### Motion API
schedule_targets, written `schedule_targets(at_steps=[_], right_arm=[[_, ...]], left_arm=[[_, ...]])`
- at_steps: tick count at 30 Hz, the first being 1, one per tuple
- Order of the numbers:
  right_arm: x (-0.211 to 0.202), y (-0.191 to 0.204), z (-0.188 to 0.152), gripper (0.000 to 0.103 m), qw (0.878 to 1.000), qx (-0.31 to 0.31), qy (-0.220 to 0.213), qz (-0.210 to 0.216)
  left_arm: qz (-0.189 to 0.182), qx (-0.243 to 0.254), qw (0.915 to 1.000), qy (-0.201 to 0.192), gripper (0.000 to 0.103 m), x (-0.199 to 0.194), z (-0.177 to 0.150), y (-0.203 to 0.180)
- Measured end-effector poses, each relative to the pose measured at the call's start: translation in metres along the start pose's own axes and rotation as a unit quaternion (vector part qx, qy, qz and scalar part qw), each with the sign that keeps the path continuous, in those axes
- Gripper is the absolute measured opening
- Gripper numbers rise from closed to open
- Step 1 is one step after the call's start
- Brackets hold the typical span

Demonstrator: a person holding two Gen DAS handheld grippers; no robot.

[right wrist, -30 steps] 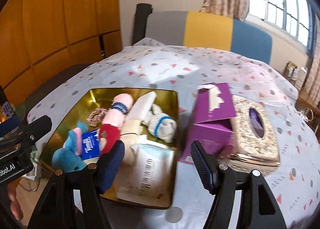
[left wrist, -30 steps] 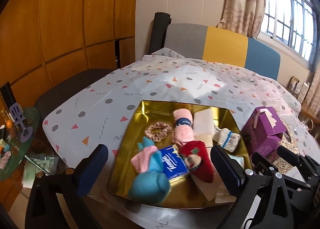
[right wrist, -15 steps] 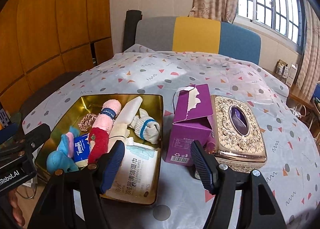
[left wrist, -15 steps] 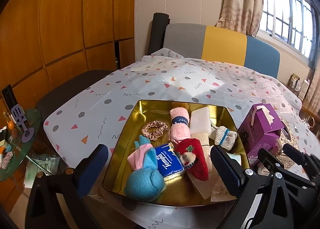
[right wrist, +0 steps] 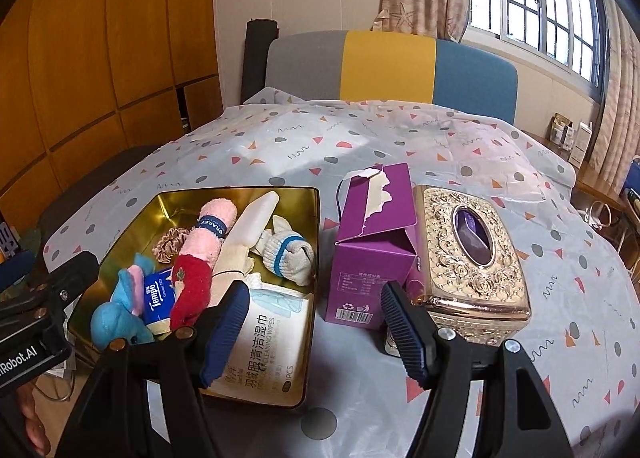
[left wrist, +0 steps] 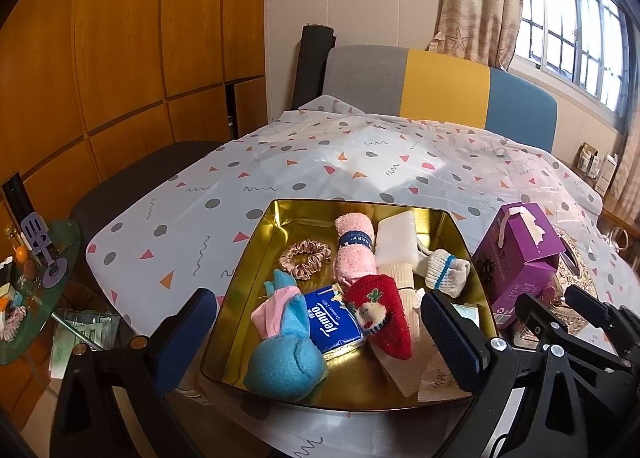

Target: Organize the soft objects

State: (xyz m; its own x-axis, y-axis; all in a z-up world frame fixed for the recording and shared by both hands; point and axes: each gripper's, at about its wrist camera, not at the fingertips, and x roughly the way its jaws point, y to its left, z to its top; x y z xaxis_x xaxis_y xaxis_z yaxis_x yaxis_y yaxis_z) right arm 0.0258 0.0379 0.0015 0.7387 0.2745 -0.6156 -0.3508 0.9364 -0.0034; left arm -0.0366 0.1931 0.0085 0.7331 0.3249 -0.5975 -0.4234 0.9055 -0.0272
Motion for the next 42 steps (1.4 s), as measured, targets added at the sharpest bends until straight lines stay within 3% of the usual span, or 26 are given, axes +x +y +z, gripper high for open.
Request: schedule_targets(at_steps=[42], right_arm=[[0.0031,-0.0063,-0.0044,0.07,1.0,0.008,0.007,-0.004]], left_arm=[[0.001,0.019,0.9998,0.008,0.103,0.0031,-0.0026,-0.0071]])
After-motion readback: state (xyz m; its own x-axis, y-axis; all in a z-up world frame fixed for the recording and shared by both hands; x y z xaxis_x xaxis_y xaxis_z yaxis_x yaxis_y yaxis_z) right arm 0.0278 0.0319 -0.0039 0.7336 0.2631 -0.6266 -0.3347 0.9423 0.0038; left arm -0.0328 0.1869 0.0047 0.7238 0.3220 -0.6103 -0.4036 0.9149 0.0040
